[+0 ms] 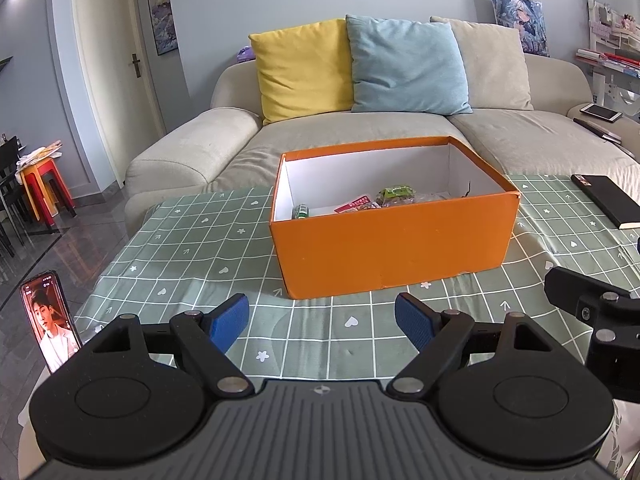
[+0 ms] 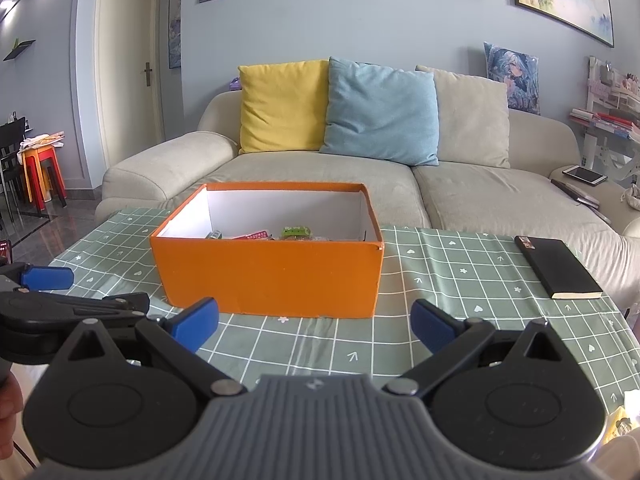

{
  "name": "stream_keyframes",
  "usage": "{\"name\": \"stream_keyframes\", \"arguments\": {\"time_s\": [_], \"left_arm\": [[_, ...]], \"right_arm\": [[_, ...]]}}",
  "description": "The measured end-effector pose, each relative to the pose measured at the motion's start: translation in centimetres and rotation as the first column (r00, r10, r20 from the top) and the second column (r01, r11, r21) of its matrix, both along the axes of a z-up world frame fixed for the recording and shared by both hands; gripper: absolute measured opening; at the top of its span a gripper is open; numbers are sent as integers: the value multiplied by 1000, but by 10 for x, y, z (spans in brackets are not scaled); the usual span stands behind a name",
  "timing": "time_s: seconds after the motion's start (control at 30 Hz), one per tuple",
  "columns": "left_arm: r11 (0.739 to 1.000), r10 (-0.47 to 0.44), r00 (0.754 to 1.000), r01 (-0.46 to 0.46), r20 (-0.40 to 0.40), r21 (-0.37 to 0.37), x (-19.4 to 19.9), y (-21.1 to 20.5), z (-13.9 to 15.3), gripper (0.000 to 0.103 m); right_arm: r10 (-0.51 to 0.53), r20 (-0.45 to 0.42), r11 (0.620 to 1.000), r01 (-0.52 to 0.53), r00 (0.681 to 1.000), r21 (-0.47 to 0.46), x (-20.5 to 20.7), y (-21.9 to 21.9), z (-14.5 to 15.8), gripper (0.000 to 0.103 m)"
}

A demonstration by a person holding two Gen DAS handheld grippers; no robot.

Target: Organize snacks

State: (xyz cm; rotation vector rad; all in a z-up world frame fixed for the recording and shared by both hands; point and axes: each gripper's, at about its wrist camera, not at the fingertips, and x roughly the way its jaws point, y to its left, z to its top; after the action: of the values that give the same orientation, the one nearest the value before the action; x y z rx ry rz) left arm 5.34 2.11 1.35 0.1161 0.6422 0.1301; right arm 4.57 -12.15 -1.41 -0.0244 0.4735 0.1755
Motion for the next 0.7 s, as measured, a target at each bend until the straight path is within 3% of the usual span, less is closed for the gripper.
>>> {"name": "stream_keyframes", "arguments": {"time_s": [0.7], "left_arm": [[1000,2,1000,-2,-3,-1,1,0,-1,97]], "right_arm": [[-2,-8,1000,2,1000,3,1,0,-2,99]]}}
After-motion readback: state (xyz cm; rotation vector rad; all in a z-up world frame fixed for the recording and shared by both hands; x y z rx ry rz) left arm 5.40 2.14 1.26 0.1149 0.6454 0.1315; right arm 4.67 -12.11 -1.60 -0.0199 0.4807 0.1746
